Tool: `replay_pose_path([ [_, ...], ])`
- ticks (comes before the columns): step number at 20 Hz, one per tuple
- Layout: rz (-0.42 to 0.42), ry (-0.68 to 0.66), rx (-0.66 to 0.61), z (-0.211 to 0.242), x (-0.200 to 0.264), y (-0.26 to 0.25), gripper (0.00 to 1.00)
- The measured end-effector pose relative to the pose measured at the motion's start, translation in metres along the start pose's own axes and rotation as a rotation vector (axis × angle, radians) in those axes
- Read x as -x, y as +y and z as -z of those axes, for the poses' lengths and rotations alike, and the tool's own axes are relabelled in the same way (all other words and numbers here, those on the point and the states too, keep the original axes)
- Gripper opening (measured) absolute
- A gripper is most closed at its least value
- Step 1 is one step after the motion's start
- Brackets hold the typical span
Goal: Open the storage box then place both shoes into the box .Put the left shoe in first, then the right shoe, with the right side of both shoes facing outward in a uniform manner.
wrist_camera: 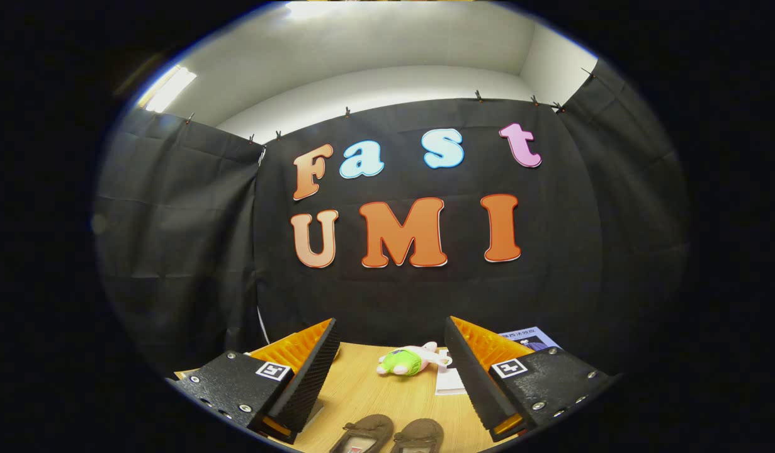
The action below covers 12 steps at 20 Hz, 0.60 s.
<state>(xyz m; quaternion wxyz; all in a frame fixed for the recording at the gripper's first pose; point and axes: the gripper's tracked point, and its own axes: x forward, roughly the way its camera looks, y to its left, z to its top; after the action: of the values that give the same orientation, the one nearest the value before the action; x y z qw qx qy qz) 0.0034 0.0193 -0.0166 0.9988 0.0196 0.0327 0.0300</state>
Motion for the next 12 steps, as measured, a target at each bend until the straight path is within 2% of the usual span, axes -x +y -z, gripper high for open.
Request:
replay_pose_path([
  [4, -0.013, 0.041, 0.004, 0.014, -0.005, 0.005, 1.0],
  [7, -0.058, 0.123, -0.002, 0.042, -0.008, 0.021, 1.0],
  [12, -0.074, 0.252, 0.044, 0.086, -0.016, 0.033, 1.0],
])
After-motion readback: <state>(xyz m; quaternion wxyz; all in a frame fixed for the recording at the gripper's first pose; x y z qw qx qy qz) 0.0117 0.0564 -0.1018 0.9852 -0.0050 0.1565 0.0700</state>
